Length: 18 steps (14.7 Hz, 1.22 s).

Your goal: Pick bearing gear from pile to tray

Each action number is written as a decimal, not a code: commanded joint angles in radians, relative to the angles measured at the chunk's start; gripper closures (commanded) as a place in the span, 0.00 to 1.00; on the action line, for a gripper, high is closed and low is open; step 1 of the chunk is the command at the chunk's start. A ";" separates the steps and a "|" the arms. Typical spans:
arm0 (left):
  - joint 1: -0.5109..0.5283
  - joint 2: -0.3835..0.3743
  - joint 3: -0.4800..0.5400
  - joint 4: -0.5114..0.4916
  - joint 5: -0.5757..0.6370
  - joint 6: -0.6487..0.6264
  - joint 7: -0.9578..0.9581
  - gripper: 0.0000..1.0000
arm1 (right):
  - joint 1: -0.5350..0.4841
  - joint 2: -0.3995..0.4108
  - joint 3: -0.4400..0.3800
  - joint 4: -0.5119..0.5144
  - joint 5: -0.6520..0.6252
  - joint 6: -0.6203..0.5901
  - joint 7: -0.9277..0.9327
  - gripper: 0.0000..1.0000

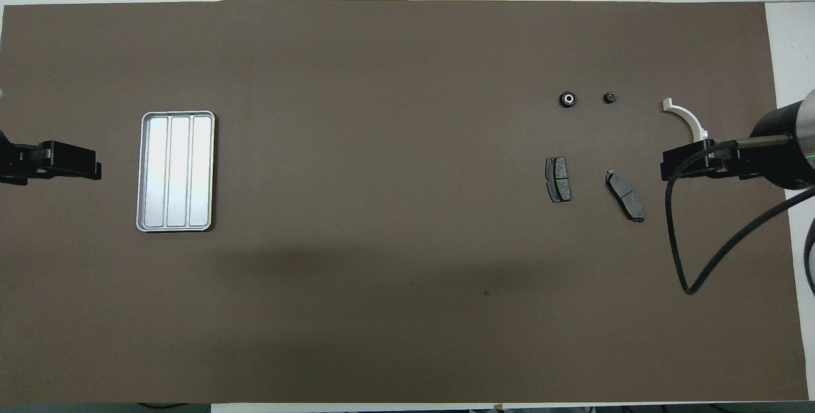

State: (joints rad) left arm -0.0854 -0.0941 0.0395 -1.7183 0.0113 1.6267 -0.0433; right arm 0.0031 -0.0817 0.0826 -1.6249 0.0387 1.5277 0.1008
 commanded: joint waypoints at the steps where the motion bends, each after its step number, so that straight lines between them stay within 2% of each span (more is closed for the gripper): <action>1: -0.010 -0.015 0.008 -0.032 -0.011 0.033 -0.009 0.00 | -0.017 -0.018 0.003 -0.013 0.027 0.009 -0.029 0.00; 14: -0.010 -0.015 0.008 -0.035 -0.011 0.070 -0.012 0.00 | -0.020 -0.023 0.000 -0.026 0.024 0.022 -0.038 0.00; 18: -0.013 -0.015 0.008 -0.035 -0.011 0.055 -0.017 0.00 | -0.017 -0.001 0.000 -0.081 0.020 0.121 -0.020 0.00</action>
State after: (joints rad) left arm -0.0854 -0.0941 0.0396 -1.7258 0.0113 1.6699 -0.0451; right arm 0.0009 -0.0814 0.0805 -1.6447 0.0387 1.5778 0.1002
